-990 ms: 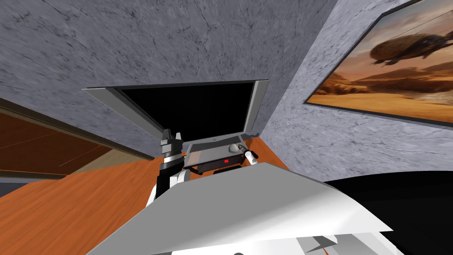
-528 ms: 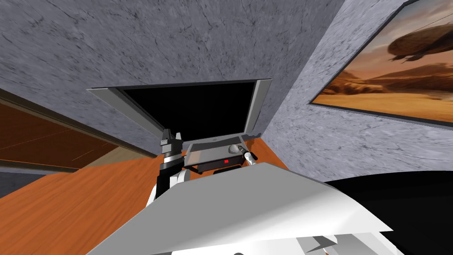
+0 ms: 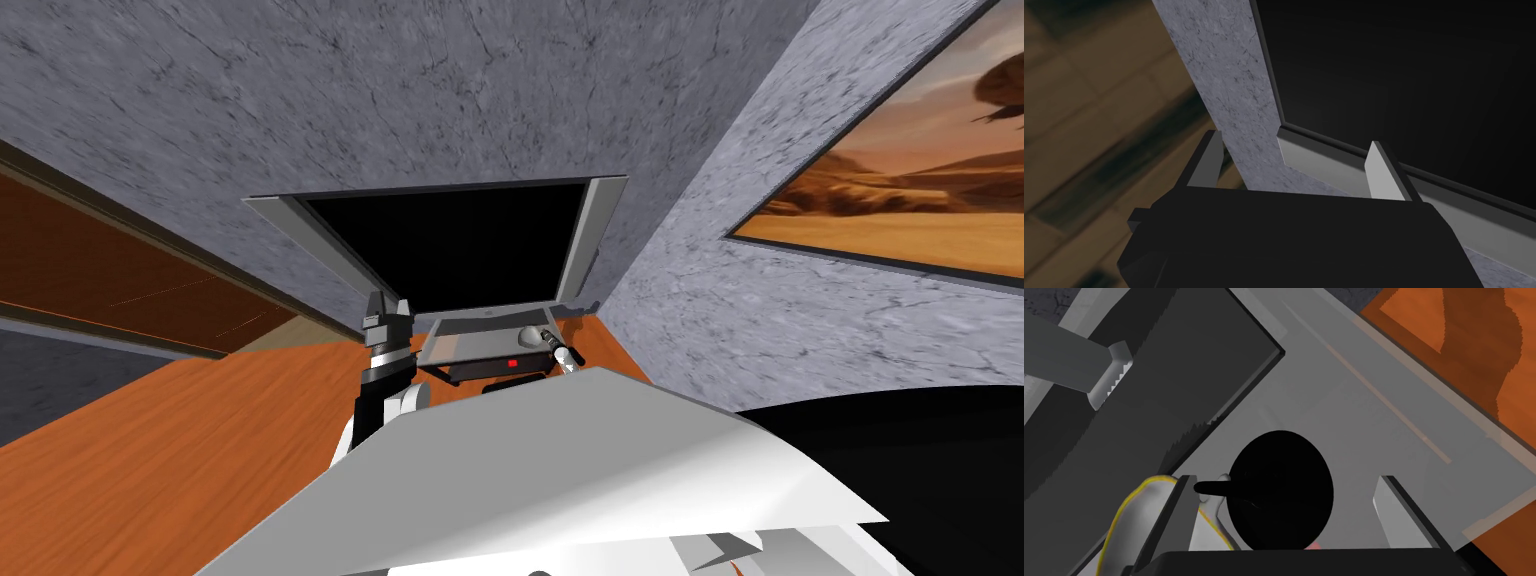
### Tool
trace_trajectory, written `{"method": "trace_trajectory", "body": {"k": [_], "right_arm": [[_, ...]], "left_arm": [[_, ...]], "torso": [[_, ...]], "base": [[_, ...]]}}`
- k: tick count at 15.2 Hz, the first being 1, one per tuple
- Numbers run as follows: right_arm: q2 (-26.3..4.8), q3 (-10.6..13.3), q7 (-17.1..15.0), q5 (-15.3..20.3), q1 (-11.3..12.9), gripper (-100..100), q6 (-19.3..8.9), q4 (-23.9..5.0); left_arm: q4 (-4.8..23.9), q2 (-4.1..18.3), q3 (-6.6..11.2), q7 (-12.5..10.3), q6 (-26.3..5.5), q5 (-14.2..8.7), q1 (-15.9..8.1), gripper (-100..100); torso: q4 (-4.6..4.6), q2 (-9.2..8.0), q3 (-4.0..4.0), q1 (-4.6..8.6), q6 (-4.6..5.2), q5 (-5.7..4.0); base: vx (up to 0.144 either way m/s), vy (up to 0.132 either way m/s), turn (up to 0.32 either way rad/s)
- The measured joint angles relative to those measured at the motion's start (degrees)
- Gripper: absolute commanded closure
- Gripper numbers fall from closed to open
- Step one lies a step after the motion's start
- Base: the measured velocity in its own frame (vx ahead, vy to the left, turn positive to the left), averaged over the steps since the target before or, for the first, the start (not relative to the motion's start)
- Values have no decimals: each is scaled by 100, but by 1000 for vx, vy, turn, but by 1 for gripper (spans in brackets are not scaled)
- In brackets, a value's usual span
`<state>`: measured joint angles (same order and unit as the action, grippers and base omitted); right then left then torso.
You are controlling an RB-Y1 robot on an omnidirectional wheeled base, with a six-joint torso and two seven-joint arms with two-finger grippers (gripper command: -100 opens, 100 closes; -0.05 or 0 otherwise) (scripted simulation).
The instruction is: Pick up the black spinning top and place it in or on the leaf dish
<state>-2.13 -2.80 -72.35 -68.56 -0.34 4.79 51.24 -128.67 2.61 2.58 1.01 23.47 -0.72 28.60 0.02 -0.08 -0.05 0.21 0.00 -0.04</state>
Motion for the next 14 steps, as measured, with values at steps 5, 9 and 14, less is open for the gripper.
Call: {"method": "trace_trajectory", "body": {"k": [5, 9, 14], "right_arm": [[8, 17, 15, 12, 21, 100, -1, 15], [236, -418, 316, 296, 15, 100, -439, 201], [231, -452, 384, 456, 149, 100, -700, 194]], "left_arm": [[0, 0, 0, 0, 0, 0, 0, 0], [-1, -1, 0, 0, 0, 0, 2, 0], [0, -1, -1, 0, 0, 0, 0, 0]], "torso": [[-16, 17, 16, 15, 19, -8], [-18, 33, 25, -7, 25, -5], [-39, 34, 36, 40, 39, -17]], "base": [[8, 7, -17], [36, 63, -273], [-8, 45, -80]]}}
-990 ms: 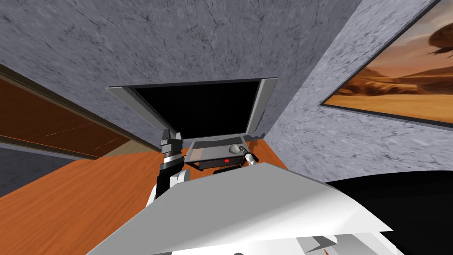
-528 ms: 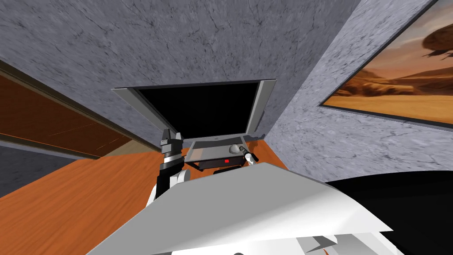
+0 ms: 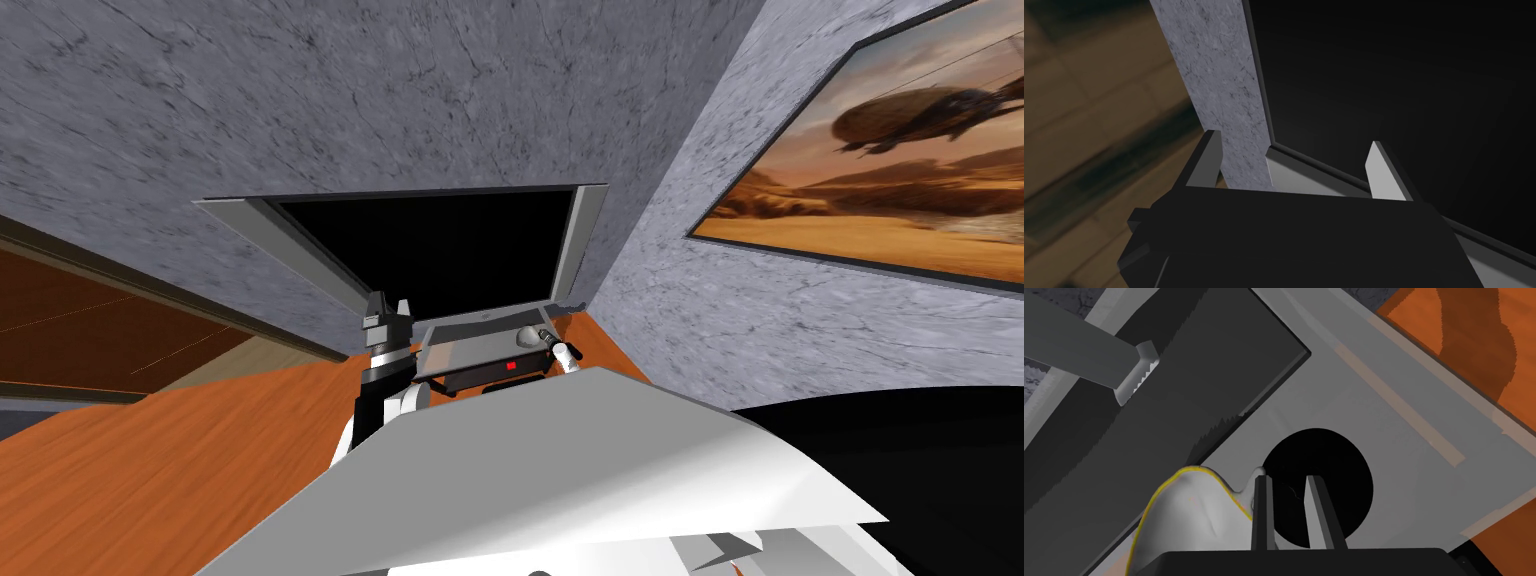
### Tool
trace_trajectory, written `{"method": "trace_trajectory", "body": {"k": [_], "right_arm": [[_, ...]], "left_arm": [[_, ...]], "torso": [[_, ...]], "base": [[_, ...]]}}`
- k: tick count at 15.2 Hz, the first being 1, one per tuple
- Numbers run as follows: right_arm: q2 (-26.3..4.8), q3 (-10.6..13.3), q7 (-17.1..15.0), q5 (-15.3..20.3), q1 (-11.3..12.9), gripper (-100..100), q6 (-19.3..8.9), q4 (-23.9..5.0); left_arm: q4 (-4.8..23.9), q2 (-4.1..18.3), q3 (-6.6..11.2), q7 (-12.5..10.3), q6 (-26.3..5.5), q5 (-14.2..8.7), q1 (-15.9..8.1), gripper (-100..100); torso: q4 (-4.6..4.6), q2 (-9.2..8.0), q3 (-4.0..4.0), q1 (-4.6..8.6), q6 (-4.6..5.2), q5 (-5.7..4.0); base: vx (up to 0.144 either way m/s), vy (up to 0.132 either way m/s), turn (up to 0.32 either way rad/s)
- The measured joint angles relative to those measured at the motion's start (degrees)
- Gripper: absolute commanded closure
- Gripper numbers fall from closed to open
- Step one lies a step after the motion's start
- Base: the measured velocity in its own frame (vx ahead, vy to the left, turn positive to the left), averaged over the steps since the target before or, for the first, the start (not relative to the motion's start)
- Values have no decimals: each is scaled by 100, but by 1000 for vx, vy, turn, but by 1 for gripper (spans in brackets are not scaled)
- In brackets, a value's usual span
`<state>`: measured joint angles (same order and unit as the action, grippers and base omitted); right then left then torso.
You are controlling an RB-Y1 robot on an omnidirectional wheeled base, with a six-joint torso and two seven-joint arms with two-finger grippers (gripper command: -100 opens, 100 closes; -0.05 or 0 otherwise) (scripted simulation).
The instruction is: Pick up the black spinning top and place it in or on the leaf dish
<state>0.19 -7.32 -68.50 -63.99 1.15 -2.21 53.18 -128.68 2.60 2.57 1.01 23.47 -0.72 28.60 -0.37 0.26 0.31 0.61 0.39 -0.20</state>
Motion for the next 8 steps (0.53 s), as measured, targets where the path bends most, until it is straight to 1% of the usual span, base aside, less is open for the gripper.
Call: {"method": "trace_trajectory", "body": {"k": [1, 2, 3, 5, 6, 7, 8], "right_arm": [[-171, 93, -47, -69, 6, 100, 38, -36], [-191, -38, -43, 14, -1, 100, -2, -1], [-192, -274, -7, 161, 18, 100, -127, 43], [-307, -350, -24, 224, 17, 100, -197, 62], [-431, -236, -58, 129, 27, 100, -153, 7], [-490, -281, -85, 157, 57, 100, -157, -24], [-481, -522, -91, 341, 70, 100, -272, 32]], "left_arm": [[0, 0, 0, 0, 0, 0, 0, 0], [0, 0, 0, 0, 0, 0, 0, 0], [0, 0, 0, 0, 0, 0, 0, 0], [0, 0, 0, 0, 0, 0, 0, 0], [0, 0, 0, 0, 0, 0, 0, 0], [0, 0, 0, 0, 0, 0, 0, 0], [0, -1, -1, 0, 0, 0, 0, 0]], "torso": [[-1, 1, 1, 0, 5, 3], [0, 1, 0, -2, 4, 3], [2, 0, -1, -3, 5, 5], [1, -2, -1, -6, 2, 1], [0, -1, 0, -7, 0, 0], [2, -1, -1, -11, 1, 3], [2, -2, -2, -26, 2, 6]], "base": [[-10, 65, -21], [-15, 68, -15], [-13, 63, -17], [-12, 68, -5], [-16, 86, -1], [-16, 135, -5], [-16, 137, -26]]}}
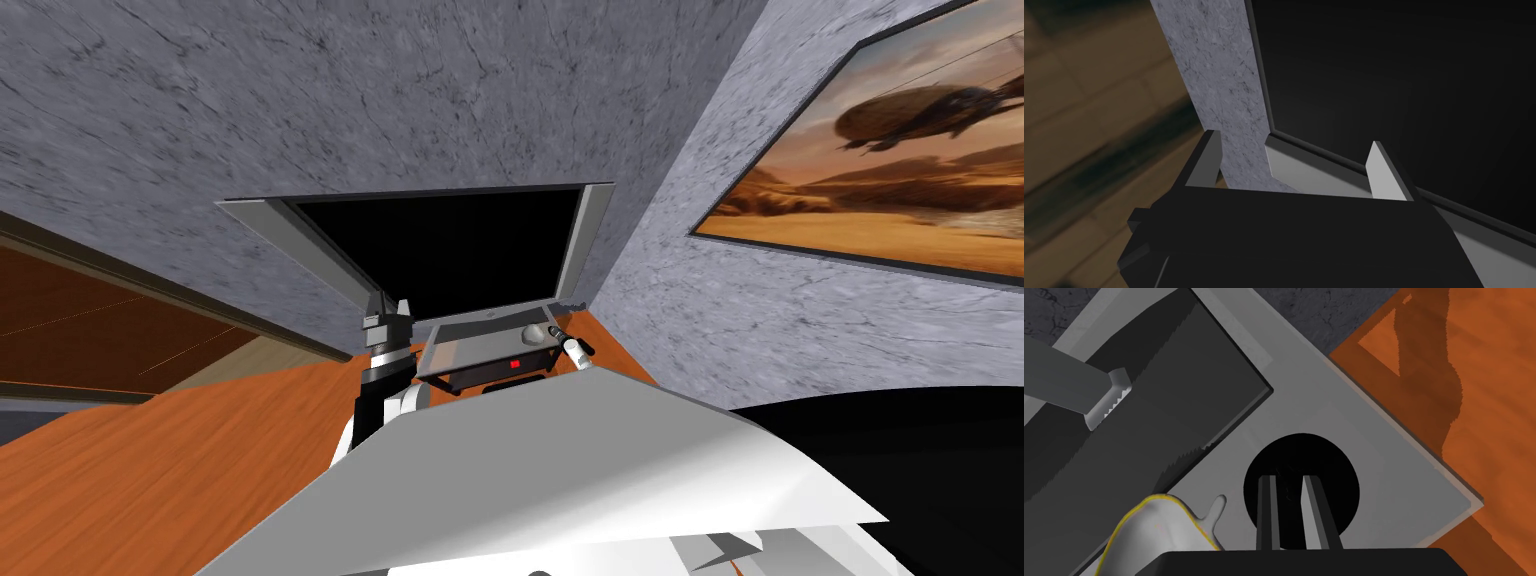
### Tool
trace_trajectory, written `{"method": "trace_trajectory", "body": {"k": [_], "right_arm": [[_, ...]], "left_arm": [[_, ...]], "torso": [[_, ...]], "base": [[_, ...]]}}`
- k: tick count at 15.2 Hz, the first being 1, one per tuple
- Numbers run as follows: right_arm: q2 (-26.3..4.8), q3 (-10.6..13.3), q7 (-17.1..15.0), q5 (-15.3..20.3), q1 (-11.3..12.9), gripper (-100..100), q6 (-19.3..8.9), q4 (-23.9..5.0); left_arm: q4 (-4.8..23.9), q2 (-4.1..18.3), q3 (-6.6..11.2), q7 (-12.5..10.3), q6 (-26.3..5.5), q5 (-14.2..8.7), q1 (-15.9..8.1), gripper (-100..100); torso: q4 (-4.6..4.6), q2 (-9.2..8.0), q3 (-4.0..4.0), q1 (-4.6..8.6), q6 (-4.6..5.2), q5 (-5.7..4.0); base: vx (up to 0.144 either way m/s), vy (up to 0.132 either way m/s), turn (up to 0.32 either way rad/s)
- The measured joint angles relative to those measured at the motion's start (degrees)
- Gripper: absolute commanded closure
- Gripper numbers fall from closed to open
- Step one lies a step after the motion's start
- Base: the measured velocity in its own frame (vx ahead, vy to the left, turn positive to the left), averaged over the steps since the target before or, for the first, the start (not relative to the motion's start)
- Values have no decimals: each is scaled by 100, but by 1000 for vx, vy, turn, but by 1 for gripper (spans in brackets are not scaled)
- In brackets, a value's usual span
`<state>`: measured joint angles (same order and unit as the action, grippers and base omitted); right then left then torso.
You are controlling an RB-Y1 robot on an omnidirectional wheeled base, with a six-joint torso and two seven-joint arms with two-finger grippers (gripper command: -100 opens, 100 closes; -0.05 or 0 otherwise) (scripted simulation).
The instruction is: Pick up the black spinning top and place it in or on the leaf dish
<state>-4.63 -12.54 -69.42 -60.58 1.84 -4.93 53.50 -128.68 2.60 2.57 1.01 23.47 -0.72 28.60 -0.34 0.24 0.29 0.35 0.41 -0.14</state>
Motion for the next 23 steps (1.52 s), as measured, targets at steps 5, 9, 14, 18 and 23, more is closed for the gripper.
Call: {"method": "trace_trajectory", "body": {"k": [5, 9, 14, 18, 23], "right_arm": [[-449, 36, -174, -102, 124, 100, -6, -204], [-528, -401, -295, 249, 218, 100, -276, -198], [-869, -579, -472, 283, 453, 100, -447, -452], [-1070, -721, -508, 311, 626, 100, -657, -596], [-1070, -890, -489, 459, 877, 100, -1050, -666]], "left_arm": [[0, 0, 0, 0, 0, 0, 0, 0], [0, -1, -1, 0, 0, 0, 0, 0], [0, -1, -1, 0, 0, 0, -1, 0], [0, -1, -1, 0, 0, 0, 0, 0], [0, 1, 1, 0, 0, 0, 1, 0]], "torso": [[2, -7, -4, -21, -5, 3], [0, -7, -3, -36, -8, 3], [2, -17, -9, -68, -9, 10], [2, -7, -4, -47, -12, 8], [-2, 7, 4, 5, -11, -3]], "base": [[-29, 152, -17], [-30, 167, -20], [-54, 238, -35], [-31, 176, -57], [-14, 57, -104]]}}
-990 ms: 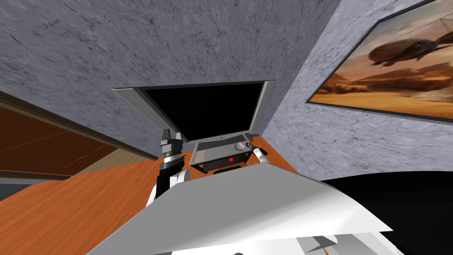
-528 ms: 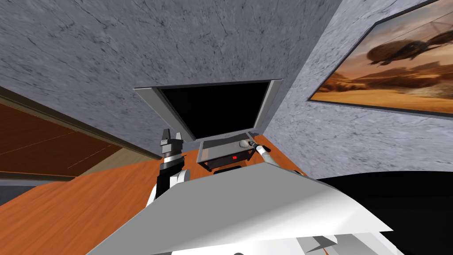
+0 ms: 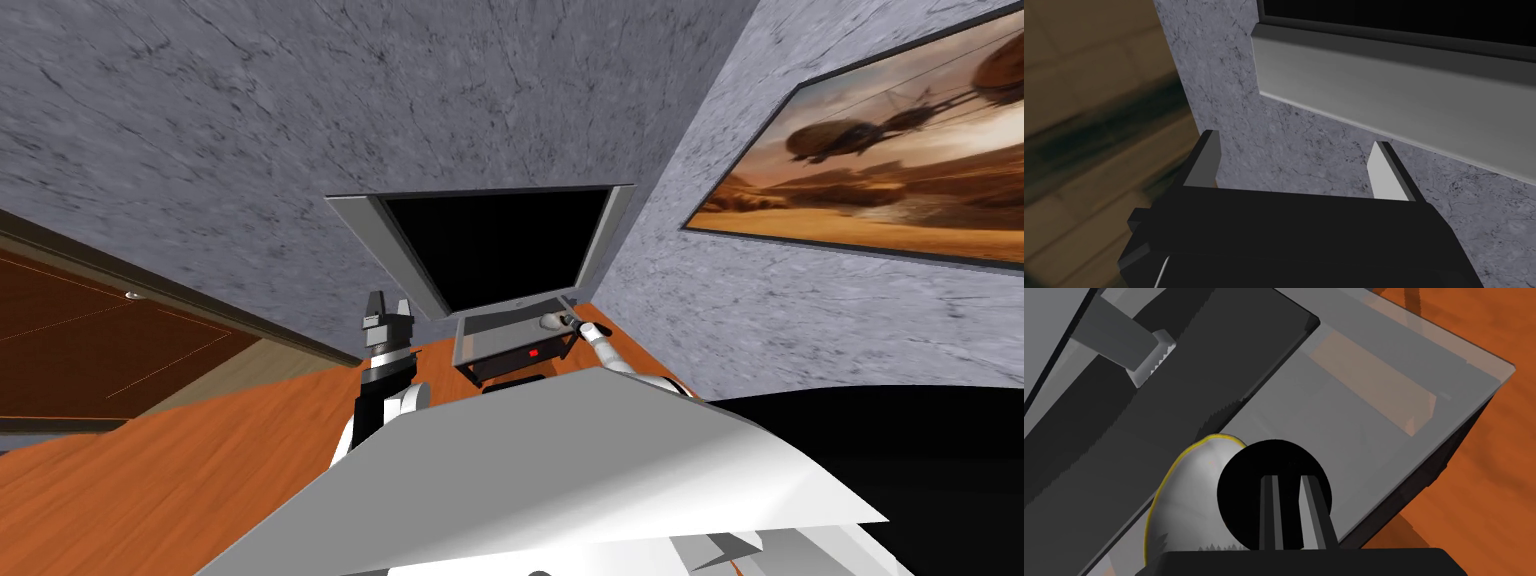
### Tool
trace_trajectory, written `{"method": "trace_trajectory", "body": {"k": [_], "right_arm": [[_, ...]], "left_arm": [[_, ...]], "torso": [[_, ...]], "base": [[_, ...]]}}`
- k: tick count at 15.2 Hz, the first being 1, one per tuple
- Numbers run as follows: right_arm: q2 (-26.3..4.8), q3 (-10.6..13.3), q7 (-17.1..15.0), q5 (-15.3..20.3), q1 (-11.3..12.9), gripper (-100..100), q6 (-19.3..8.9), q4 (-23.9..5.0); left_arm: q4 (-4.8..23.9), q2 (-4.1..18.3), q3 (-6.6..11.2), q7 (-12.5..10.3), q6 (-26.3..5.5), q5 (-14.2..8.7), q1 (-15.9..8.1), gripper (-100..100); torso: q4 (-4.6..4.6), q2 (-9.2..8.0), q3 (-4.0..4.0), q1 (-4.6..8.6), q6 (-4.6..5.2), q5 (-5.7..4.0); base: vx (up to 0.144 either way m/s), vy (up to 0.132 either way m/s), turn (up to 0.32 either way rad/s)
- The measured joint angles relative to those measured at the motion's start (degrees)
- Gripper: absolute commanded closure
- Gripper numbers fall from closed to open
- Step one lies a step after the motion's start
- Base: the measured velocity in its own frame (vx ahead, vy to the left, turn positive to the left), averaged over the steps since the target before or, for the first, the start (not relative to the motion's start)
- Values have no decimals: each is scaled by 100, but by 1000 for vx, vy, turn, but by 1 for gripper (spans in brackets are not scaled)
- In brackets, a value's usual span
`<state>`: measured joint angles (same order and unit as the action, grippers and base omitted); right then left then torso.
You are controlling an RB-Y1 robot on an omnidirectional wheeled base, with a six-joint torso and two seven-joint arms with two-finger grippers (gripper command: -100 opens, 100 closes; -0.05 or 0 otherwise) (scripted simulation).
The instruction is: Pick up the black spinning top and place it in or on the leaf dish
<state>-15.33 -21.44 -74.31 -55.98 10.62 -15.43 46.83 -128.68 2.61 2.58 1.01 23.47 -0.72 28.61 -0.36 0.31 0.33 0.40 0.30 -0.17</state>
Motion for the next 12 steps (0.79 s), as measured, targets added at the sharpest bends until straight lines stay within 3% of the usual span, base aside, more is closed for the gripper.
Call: {"method": "trace_trajectory", "body": {"k": [1, 3, 5, 12], "right_arm": [[-26, 41, 107, -152, 72, 100, -49, -89], [91, -70, -10, 170, 76, 100, -229, 83], [156, -47, 108, 47, 253, 100, -398, -34], [338, -71, 377, -8, 533, 100, -877, -81]], "left_arm": [[0, 0, 0, 0, 0, 0, 0, 0], [0, 0, 0, 0, 0, 0, 0, 0], [0, 1, 1, 0, 0, 0, 1, 0], [0, 1, 1, 0, 0, 0, 0, 0]], "torso": [[-1, 4, 3, 7, 0, -1], [-2, 7, 4, 15, 0, -2], [-4, 14, 9, 23, 3, -4], [-4, 17, 10, 31, -1, -4]], "base": [[3, 18, -74], [9, 3, -147], [17, -7, -189], [20, -18, -110]]}}
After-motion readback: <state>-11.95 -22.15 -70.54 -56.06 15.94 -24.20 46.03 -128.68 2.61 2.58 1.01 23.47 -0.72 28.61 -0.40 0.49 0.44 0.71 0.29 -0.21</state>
